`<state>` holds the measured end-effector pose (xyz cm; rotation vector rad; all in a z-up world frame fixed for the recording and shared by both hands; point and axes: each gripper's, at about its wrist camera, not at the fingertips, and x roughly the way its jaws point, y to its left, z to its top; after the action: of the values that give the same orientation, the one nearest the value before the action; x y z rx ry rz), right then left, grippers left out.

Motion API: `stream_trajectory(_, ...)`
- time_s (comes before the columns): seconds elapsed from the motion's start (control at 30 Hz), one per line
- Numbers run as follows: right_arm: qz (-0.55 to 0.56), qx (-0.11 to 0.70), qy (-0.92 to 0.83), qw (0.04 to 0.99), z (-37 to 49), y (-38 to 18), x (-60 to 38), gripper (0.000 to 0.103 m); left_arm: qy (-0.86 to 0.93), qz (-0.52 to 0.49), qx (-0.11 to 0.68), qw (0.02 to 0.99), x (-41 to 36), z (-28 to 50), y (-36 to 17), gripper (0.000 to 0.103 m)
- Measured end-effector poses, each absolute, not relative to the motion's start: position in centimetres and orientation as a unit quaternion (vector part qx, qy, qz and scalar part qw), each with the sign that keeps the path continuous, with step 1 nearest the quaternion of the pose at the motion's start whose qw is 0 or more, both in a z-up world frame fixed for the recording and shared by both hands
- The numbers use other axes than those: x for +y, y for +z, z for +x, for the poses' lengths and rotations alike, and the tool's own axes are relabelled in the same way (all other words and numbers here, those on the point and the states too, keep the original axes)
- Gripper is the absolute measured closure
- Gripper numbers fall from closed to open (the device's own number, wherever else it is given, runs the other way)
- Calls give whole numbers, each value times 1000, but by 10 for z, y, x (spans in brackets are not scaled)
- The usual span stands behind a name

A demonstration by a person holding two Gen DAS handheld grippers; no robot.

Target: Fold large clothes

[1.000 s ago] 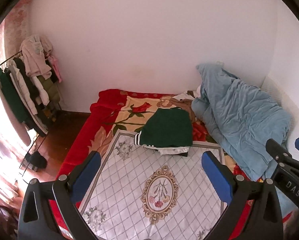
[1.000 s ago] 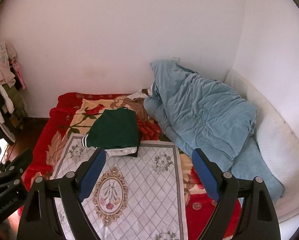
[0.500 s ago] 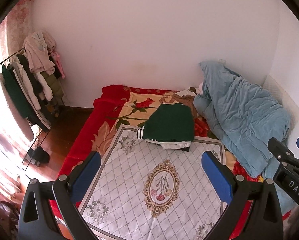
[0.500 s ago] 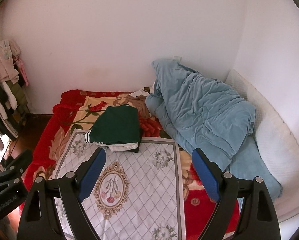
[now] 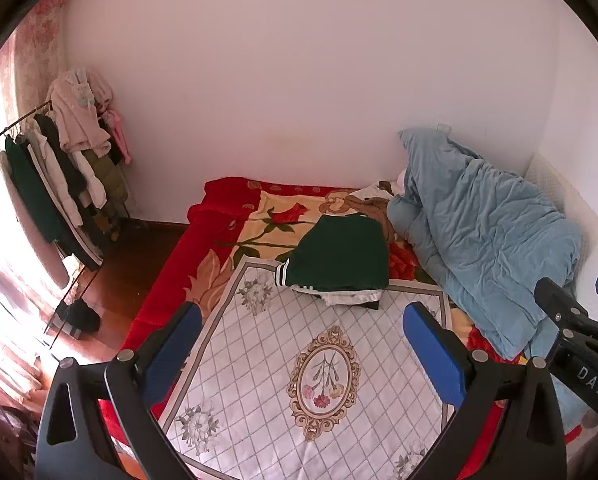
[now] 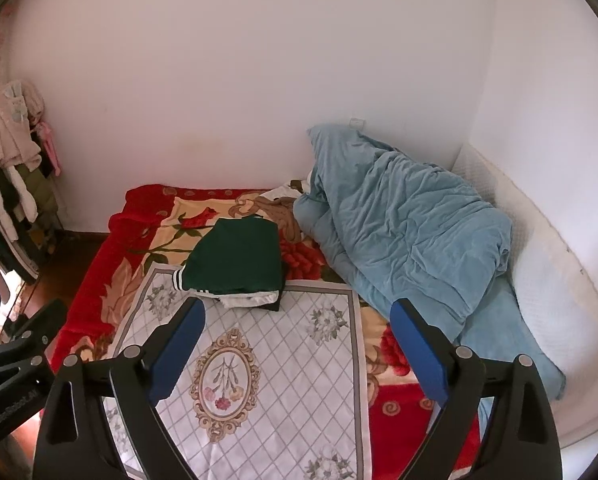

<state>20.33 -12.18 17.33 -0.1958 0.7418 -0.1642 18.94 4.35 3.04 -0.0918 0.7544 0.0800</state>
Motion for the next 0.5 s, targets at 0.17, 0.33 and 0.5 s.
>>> stream_trajectory(0.17, -94, 360, -79, 925, 204, 174, -122, 8, 39, -44, 365, 929, 44, 190, 32, 0)
stream_trajectory(0.33, -95, 359, -79, 925, 202, 174, -123, 8, 39, -44, 363, 930, 45, 192, 33, 0)
stream_trajectory(0.5, -92, 363, -78, 924, 204, 175, -123, 8, 40, -43, 365, 929, 45, 193, 33, 0)
